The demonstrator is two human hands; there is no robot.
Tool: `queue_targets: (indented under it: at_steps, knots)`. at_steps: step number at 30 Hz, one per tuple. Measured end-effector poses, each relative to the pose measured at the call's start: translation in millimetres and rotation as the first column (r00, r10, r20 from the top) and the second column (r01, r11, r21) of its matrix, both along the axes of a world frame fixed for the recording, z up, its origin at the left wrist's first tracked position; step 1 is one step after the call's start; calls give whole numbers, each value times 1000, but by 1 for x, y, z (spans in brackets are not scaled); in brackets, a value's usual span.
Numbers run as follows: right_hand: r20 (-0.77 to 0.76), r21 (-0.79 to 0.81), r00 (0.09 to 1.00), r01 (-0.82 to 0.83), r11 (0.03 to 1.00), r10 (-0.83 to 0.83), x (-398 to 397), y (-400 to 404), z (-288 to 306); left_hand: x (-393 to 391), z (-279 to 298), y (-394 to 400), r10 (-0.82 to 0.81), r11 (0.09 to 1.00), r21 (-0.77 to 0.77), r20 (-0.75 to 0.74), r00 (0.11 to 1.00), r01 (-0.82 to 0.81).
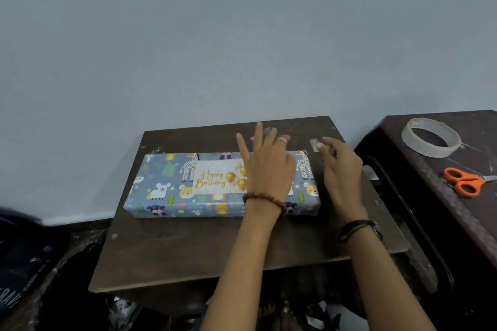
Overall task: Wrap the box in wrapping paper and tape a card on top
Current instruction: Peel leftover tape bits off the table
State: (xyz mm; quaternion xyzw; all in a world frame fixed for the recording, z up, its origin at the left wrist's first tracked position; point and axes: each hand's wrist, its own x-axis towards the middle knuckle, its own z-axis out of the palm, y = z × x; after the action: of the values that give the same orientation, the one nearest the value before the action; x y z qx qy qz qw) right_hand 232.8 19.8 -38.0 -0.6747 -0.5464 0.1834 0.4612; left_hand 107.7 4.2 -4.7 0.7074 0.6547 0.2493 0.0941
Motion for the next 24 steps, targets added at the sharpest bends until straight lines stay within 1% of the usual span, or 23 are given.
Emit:
queue_targets:
  at_steps: [1, 3, 5, 6, 7, 11, 14, 16, 18, 19, 20, 21, 22, 23, 24]
  knots:
    - [33, -48, 999, 6, 999, -5, 4, 10, -5, 3, -3, 6, -40, 996, -78, -21, 999, 39]
    - [162, -136, 987, 33, 990, -11, 9, 29, -12, 4, -10, 12, -65, 980, -187, 11, 998, 66]
    - [334, -204, 943, 78, 976, -5, 7, 42, -14, 3, -14, 13, -55, 980, -191, 39, 998, 62]
    - [391, -216, 921, 94, 972, -2, 6, 46, -14, 3, -15, 14, -50, 983, -177, 36, 998, 56]
    - [413, -218, 911, 105, 970, -6, 4, 49, -13, 3, -15, 14, -45, 985, -166, 31, 999, 50]
    - [315, -172, 945, 146, 974, -86, 2, 55, -14, 3, -17, 15, -29, 990, -136, 35, 999, 34]
    - [322, -158, 941, 166, 974, -108, 1, 52, -16, 2, -18, 13, -21, 993, -113, 48, 999, 27]
    - [303, -144, 948, 150, 978, -101, 2, 49, -16, 1, -18, 12, -19, 995, -98, 76, 997, 27]
    - [238, -139, 969, 103, 985, -67, 6, 48, -17, 0, -18, 12, -1, 997, -76, 149, 989, 12]
    - [155, -136, 987, 68, 988, -46, 8, 48, -16, -1, -17, 13, 15, 998, -70, 207, 978, -1]
    - [10, -127, 1000, 30, 991, -29, 9, 48, -14, -1, -15, 14, 35, 997, -72, 275, 961, -16]
    - [-171, -119, 985, -8, 993, -12, 8, 47, -10, -2, -14, 14, 55, 997, -76, 347, 936, -31]
    - [-320, -103, 947, -38, 994, 3, 6, 46, -6, -3, -13, 14, 75, 996, -81, 422, 903, -45]
    - [-409, -84, 912, -73, 994, 32, 4, 44, -1, -3, -12, 15, 86, 995, -80, 500, 862, -53]
    - [-442, -63, 894, -113, 992, 74, 2, 43, 3, -4, -11, 16, 90, 996, -75, 571, 816, -58]
